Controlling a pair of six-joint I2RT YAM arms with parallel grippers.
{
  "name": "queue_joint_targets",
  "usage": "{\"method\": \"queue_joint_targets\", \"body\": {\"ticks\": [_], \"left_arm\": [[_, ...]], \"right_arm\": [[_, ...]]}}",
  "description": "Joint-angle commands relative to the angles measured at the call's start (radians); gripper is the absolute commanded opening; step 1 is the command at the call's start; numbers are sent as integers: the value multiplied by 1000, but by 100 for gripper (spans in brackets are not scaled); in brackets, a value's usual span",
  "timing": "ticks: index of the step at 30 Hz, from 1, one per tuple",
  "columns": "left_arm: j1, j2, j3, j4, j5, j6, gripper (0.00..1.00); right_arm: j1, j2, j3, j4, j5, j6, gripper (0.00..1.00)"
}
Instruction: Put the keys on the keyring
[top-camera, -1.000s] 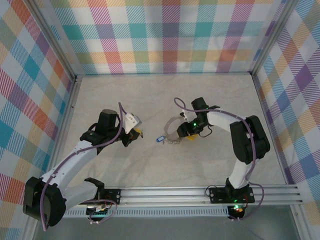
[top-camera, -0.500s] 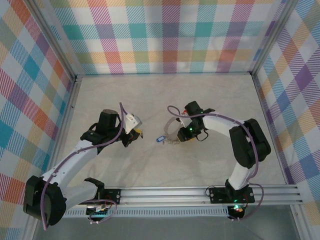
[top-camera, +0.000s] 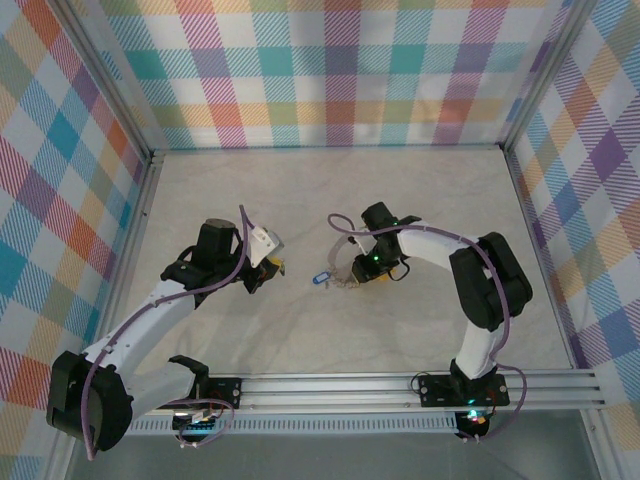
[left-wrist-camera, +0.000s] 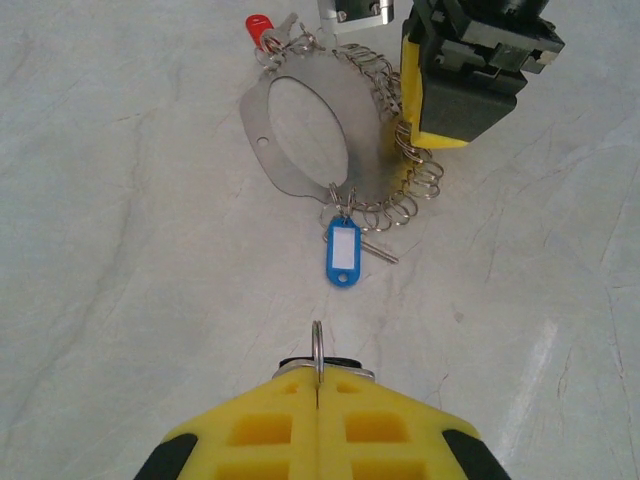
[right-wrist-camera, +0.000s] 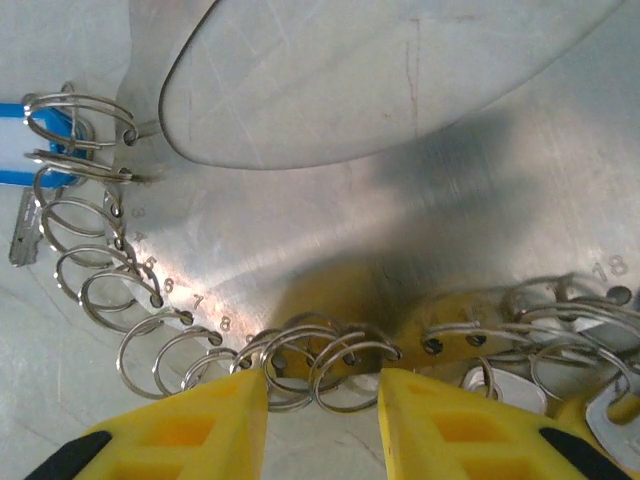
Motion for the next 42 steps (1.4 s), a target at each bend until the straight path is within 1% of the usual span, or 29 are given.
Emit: {"method": "queue_joint_targets", "body": {"ticks": [1, 6, 11, 16, 23, 29, 39, 40, 42], "left_arm": [[10, 13, 16, -2, 1, 3, 0], [10, 14, 16, -7, 3, 5, 0], [10, 18, 14, -5, 5, 6, 0], [10, 27, 15, -3, 19, 3, 0], [10, 24, 12, -1, 23, 4, 0], [10, 26, 13, 2, 30, 2, 0], [10, 25, 15, 5, 35, 3, 0], [10, 23, 14, 5, 34, 3, 0], [10, 22, 15, 6, 35, 5, 0]], "right_arm": [[13, 14, 23, -12, 78, 4, 32], [22, -12, 4, -3, 196, 10, 27], [22, -59, -34, 33, 212, 0, 27], [22, -62, -37, 45, 242, 0, 26], [22, -71, -52, 60, 245, -6, 24], [22, -72, -62, 62, 216, -9, 23], [22, -43, -46, 41, 235, -14, 23], [22, -39, -43, 39, 238, -17, 22], [22, -34, -40, 37, 240, -24, 15]]}}
